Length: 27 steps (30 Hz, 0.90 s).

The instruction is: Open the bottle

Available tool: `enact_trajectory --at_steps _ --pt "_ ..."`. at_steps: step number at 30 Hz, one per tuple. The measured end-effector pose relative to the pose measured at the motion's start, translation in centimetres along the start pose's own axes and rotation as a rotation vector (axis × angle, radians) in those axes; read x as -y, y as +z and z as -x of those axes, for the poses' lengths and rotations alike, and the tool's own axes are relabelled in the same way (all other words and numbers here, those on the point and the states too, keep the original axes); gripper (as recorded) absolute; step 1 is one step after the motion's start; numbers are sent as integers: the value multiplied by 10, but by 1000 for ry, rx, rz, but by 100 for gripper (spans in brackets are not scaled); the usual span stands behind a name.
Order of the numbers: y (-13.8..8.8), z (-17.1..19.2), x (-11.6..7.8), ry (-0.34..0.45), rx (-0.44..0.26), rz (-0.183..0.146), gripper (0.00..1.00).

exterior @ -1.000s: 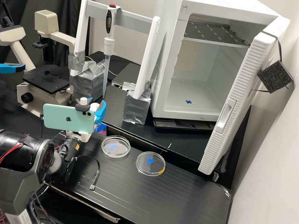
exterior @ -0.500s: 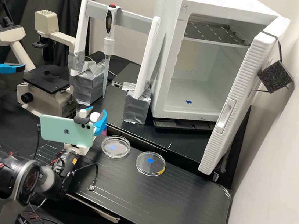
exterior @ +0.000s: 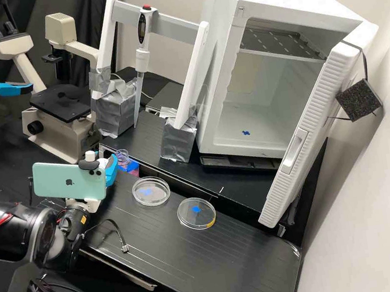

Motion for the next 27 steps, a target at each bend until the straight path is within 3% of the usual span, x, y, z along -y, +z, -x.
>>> enact_trajectory --at_steps 7,8,22,27 --pt "6 -11 5 -7 28 1 0" --pt "7 -12 5 -6 33 1 100" --pt "10 -13 4 0 50 2 100" --pt "9 -9 -4 35 41 7 100"
